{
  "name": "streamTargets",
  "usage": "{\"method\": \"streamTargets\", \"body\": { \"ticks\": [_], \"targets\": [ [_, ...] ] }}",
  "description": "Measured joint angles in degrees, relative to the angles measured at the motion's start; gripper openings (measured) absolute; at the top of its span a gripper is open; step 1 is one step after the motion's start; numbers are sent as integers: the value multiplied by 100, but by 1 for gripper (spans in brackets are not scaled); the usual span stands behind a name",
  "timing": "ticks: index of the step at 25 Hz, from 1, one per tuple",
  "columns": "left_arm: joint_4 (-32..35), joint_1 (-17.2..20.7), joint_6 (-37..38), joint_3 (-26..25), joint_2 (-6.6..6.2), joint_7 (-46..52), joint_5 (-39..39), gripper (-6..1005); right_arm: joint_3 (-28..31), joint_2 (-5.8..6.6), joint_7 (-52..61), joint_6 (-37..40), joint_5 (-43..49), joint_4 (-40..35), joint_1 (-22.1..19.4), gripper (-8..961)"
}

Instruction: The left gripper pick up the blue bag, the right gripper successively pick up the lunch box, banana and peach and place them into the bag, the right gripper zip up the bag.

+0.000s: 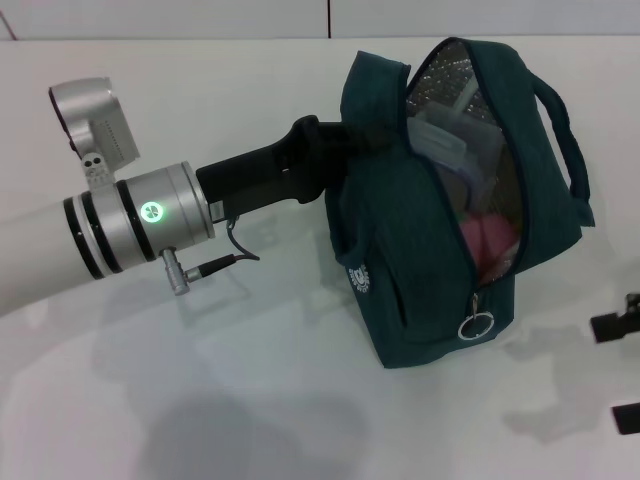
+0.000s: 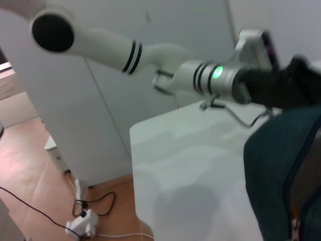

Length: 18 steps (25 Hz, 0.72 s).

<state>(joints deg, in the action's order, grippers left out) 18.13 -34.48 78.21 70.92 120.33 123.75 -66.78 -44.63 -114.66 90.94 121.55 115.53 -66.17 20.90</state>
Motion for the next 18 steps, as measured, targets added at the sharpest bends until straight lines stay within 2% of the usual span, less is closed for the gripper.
{"method": "streamTargets", "body": {
  "ticks": [6,18],
  "targets": [
    [-3,-2,-17,-1,7,-75,3,48,56,-3,-1100,-753,133,1498,86,861],
    [25,-33,-33,-5,-7,-90,7,47,-56,-55,-1940,-1605,-15,2489,400,858]
  ]
}}
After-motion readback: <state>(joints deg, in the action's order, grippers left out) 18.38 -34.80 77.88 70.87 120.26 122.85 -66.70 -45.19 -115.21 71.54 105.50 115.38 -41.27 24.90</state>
